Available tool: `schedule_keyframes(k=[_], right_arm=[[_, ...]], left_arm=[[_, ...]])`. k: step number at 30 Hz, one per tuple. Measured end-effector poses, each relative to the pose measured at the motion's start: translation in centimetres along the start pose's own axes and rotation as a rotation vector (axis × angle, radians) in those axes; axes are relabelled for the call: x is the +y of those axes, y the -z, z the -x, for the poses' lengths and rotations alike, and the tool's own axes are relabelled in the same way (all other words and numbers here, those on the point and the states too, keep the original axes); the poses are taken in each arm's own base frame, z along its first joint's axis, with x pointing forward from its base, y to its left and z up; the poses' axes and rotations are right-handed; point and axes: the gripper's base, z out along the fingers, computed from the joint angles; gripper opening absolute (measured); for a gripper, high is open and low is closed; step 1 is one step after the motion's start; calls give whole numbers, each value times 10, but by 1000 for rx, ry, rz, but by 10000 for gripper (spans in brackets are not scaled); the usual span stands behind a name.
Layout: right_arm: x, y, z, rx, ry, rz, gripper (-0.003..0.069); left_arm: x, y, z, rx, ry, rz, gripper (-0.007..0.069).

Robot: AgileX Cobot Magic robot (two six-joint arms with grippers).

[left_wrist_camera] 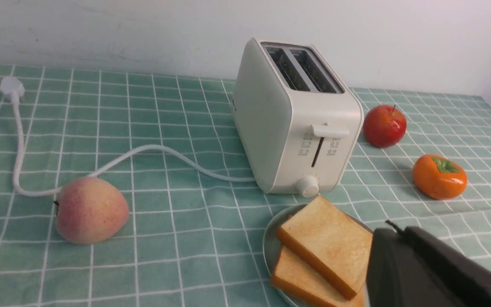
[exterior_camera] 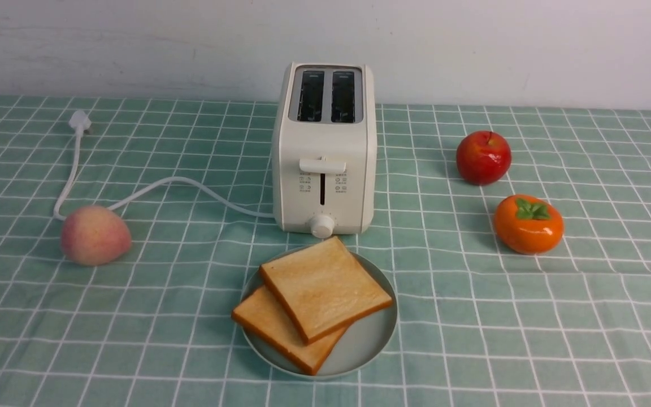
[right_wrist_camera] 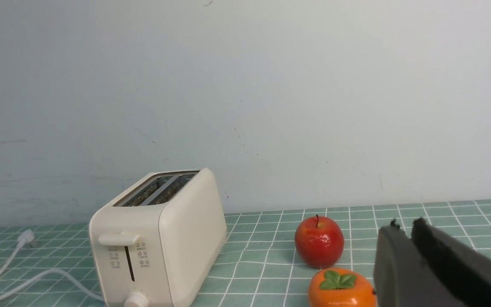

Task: Take toasted bread from bread machine on blue coffee table place on plate.

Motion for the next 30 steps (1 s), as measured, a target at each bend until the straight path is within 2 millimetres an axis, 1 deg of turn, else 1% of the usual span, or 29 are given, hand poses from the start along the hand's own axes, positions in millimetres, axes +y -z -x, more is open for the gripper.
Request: schedule_keyframes(k=[1, 2, 3, 4, 5, 6, 7, 8, 10, 11, 12, 13, 15, 17, 30], right_arm=[[0, 0, 0, 0, 0, 0, 51], [0, 0, 0, 0, 0, 0, 51], [0, 0, 0, 0, 0, 0, 51], [0, 0, 0, 0, 0, 0, 51], [0, 0, 0, 0, 0, 0, 51], [0, 0, 0, 0, 0, 0, 51], [0, 0, 0, 0, 0, 0, 51], [0, 0, 0, 0, 0, 0, 51], [0, 0, 0, 0, 0, 0, 51], [0, 0, 0, 0, 0, 0, 51], [0, 0, 0, 0, 0, 0, 53], [0, 0, 0, 0, 0, 0, 55], [0, 0, 0, 2, 0, 0, 56], [0, 0, 0, 2, 0, 0, 58], [0, 0, -1, 8, 0, -1, 78]], left_arm=[[3, 0, -9, -13, 1, 3, -14], [10, -2, -26, -51, 2, 12, -14], [14, -1, -36, -87, 2, 16, -14], [15, -1, -39, -94, 1, 18, -14], [26, -3, -63, -154, 3, 49, -14], [27, -5, -66, -153, 3, 56, -14], [32, -5, -78, -179, 4, 75, -14], [43, -9, -102, -192, 9, 122, -14], [54, -14, -130, -173, 18, 180, -14], [56, -15, -134, -161, 20, 186, -14], [60, -17, -147, -98, 25, 208, -14], [61, -18, -153, -48, 19, 219, -14], [63, -18, -163, 49, 4, 235, -14], [64, -18, -168, 102, -11, 247, -14], [64, -18, -168, 95, -16, 248, -11]])
